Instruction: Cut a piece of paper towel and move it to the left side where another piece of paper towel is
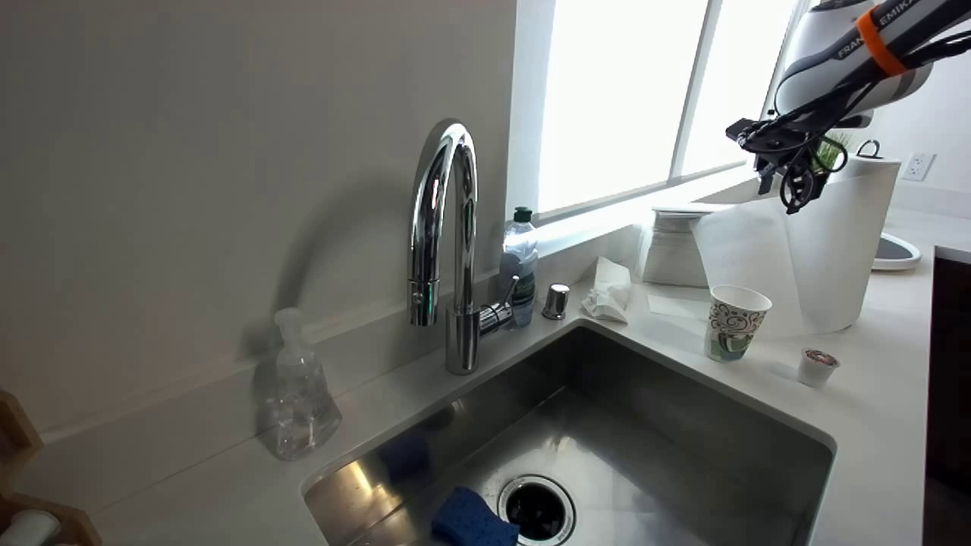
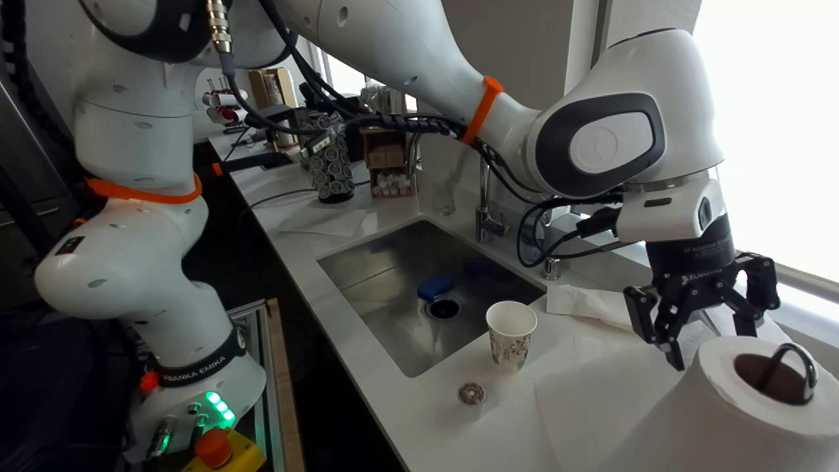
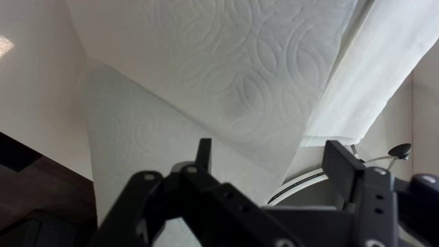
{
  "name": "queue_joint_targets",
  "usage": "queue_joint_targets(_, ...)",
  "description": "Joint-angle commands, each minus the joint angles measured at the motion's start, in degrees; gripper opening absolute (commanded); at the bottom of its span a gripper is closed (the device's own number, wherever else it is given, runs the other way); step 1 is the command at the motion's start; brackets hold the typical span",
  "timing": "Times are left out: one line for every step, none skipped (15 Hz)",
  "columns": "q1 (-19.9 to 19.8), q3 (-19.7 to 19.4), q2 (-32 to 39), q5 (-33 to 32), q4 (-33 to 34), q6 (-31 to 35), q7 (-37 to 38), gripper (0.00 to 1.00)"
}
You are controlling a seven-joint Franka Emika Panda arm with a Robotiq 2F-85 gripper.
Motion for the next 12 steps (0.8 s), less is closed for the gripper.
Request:
queue_joint_targets(1.3,-2.0,3.5,3.2,4.0,-1.3,0.7,0.69)
queue_joint_targets(1.4,-2.1,4.0,3.6,4.6,-1.4,0.7,0.66)
queue_joint_targets(1.5,-2.3,4.2,3.7,5.0,-1.4,0.6,0.63)
queue_joint_targets(1.5,-2.4,4.5,4.0,5.5,-1.6,0.6,0.47)
queue_joint_targets(1.7,-2.6,4.6,4.0,5.8,-1.6,0.7,0.39)
queue_joint_targets(1.9,-2.7,4.6,4.1,6.0,-1.5,0.6,0.30)
queue_joint_targets(2.2,-2.8,4.5,4.0,6.1,-1.5,0.6,0.23)
queue_joint_targets(2.5,-3.0,4.2,3.7,5.9,-1.2,0.7,0.14)
queue_joint_targets(2.7,-3.0,3.9,3.7,5.8,-1.2,0.6,0.07)
queue_joint_targets(3.1,-3.2,3.5,3.4,5.5,-0.9,0.8,0.01)
queue_joint_targets(3.5,-3.3,3.0,3.2,5.0,-0.4,0.7,0.00)
queue_joint_targets(3.8,-3.3,2.6,3.2,4.5,-0.2,0.7,0.00)
